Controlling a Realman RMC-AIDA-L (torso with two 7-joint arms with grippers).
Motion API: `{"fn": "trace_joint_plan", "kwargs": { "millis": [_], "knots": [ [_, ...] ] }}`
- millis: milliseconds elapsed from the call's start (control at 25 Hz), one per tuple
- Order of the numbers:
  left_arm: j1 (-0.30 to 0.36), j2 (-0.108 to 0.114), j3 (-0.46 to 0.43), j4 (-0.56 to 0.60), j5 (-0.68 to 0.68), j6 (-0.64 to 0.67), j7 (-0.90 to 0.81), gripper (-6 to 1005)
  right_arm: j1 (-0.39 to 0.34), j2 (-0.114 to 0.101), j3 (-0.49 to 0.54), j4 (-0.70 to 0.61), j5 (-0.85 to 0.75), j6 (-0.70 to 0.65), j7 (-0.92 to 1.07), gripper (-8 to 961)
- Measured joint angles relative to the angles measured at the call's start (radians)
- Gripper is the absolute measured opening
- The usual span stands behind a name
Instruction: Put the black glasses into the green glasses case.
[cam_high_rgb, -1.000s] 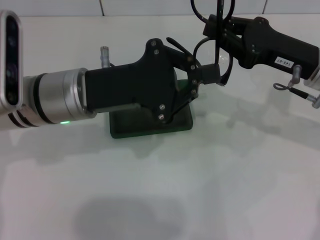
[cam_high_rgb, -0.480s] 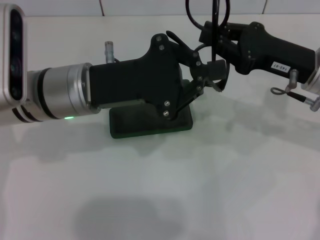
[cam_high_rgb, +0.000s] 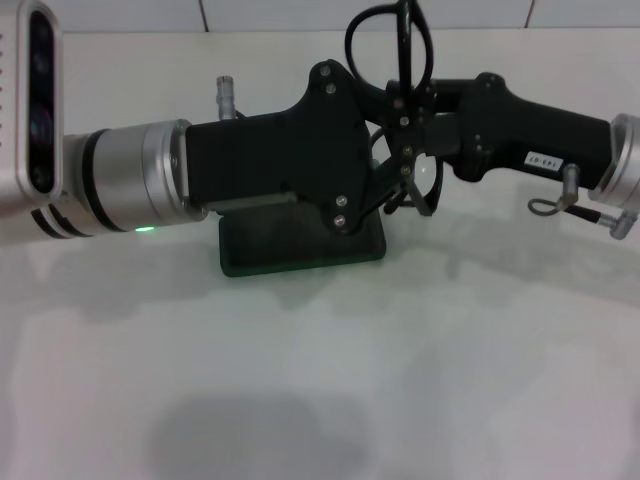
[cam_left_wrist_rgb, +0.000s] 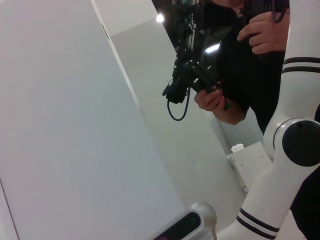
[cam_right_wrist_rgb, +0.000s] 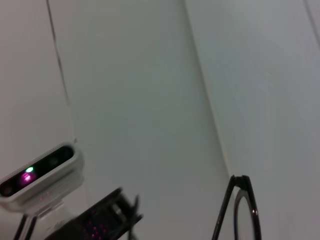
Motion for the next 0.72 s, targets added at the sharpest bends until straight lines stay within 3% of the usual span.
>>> {"fn": "trace_joint_plan", "kwargs": {
  "millis": [720],
  "knots": [
    [-0.014,0.0,0.0,-0.002,0.0,-0.001,0.0,-1,-0.001,0.0,-0.071,-0.01,0.002,-0.027,0.007,110]
  ]
}}
